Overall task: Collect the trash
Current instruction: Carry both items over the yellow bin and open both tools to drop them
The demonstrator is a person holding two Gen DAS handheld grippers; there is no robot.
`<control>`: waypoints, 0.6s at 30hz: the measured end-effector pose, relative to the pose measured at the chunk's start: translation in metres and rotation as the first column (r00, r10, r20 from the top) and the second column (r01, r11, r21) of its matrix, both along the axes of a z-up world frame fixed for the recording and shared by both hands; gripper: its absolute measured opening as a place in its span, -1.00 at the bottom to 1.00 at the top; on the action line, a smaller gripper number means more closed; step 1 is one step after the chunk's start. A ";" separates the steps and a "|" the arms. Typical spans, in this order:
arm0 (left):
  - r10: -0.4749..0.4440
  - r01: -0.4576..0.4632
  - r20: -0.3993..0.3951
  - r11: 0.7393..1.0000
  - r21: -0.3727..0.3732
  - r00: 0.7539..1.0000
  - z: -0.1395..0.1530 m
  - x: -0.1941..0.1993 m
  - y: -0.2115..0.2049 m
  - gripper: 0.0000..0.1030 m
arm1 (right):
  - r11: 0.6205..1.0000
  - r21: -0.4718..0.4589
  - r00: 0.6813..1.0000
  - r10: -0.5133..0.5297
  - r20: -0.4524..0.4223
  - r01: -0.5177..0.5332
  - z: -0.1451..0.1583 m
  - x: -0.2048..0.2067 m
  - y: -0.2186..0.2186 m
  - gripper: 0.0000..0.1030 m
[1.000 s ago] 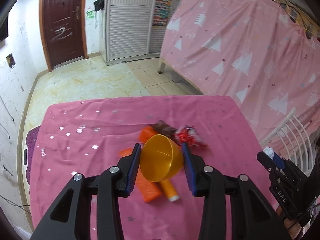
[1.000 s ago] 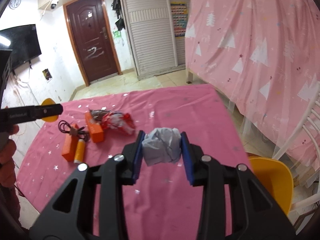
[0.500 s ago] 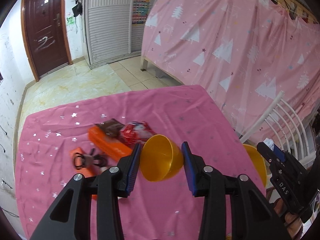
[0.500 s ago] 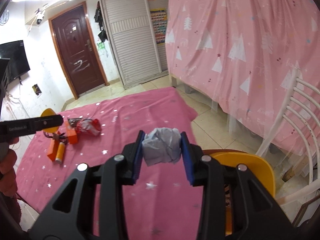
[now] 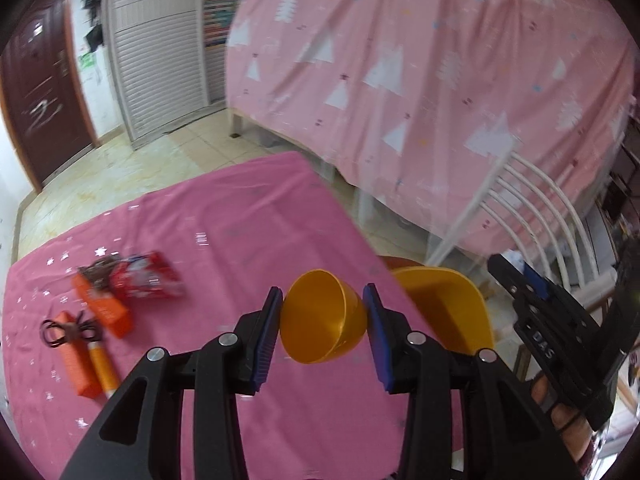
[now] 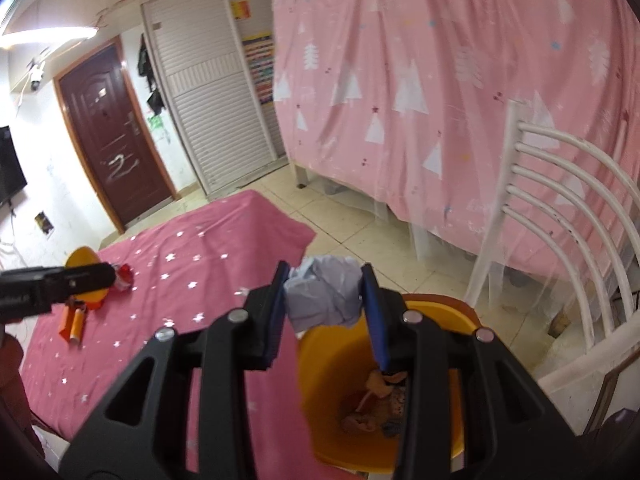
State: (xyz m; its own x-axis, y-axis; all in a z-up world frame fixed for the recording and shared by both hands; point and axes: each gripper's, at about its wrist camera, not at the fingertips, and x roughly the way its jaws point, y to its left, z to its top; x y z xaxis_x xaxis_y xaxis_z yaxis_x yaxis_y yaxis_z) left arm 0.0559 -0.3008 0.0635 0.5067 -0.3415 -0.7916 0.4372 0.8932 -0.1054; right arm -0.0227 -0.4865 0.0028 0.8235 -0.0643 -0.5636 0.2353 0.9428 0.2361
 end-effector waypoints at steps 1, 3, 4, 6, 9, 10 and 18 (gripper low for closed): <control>-0.013 0.013 -0.002 1.000 0.005 1.000 -0.001 -0.003 -0.009 -0.32 | 1.000 0.007 1.000 -0.010 -0.003 0.010 -0.003 -0.002 -0.007 -0.34; -0.038 0.038 -0.007 0.999 0.013 0.999 -0.004 -0.008 -0.027 -0.32 | 0.999 0.024 1.000 -0.024 -0.007 0.024 -0.009 -0.004 -0.018 -0.34; -0.047 0.047 -0.009 0.999 0.014 0.999 -0.005 -0.009 -0.034 -0.32 | 0.999 0.034 1.000 -0.030 -0.008 0.030 -0.011 -0.005 -0.024 -0.34; -0.070 0.070 -0.018 0.998 0.007 0.997 -0.007 -0.011 -0.052 -0.32 | 0.998 0.043 0.999 -0.044 -0.015 0.045 -0.015 -0.006 -0.033 -0.34; -0.095 0.095 -0.042 0.995 -0.012 0.995 -0.011 -0.013 -0.073 -0.32 | 0.996 0.061 0.998 -0.061 -0.035 0.063 -0.023 -0.007 -0.047 -0.34; -0.105 0.104 -0.044 0.994 -0.017 0.994 -0.012 -0.014 -0.081 -0.32 | 0.995 0.073 0.997 -0.065 -0.041 0.068 -0.026 -0.006 -0.052 -0.34; -0.139 0.137 -0.064 0.990 -0.023 0.988 -0.023 -0.018 -0.123 0.03 | 0.986 0.148 0.995 -0.073 -0.065 0.082 -0.041 -0.006 -0.071 -0.23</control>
State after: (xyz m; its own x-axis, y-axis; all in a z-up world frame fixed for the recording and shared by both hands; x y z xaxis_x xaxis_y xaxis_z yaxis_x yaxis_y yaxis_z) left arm 0.0378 -0.4243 0.0406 0.4007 -0.4196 -0.8145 0.5476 0.8224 -0.1542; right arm -0.0289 -0.5570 -0.0378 0.7840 -0.0378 -0.6196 0.3245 0.8759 0.3572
